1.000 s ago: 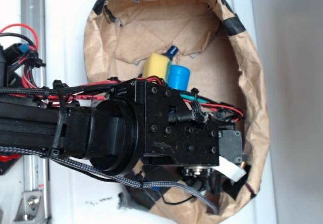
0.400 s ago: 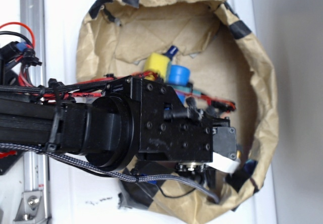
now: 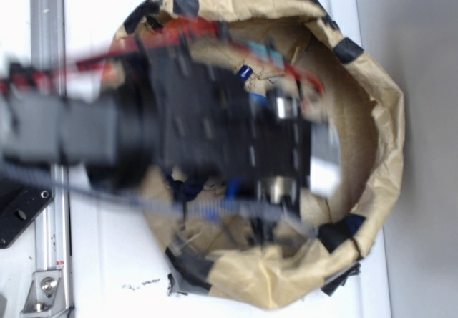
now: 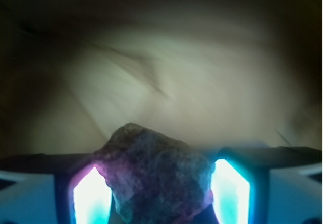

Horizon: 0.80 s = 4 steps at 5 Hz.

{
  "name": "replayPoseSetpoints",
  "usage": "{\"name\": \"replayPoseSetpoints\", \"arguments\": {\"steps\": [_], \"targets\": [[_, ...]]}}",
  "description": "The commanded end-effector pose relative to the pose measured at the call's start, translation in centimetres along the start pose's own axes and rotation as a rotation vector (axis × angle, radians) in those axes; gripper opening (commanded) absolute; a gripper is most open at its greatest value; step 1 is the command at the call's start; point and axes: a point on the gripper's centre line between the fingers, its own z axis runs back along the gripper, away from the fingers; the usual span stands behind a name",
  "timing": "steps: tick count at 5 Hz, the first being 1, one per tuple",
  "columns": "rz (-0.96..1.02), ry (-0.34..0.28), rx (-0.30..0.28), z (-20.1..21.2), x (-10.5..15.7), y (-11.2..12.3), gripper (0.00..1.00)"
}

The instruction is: Grab the rock.

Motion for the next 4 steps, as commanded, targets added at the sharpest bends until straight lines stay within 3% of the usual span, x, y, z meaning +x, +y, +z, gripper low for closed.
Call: {"name": "replayPoseSetpoints", "arguments": {"steps": [1, 3, 4], "targets": [[0.287, -0.145, -0.013, 9.3, 0.2, 1.0, 0.0], [0.402, -0.166, 0.067, 9.8, 1.3, -1.0, 0.0], [0.417, -0.182, 0.061, 9.3, 1.3, -1.2, 0.0]]}}
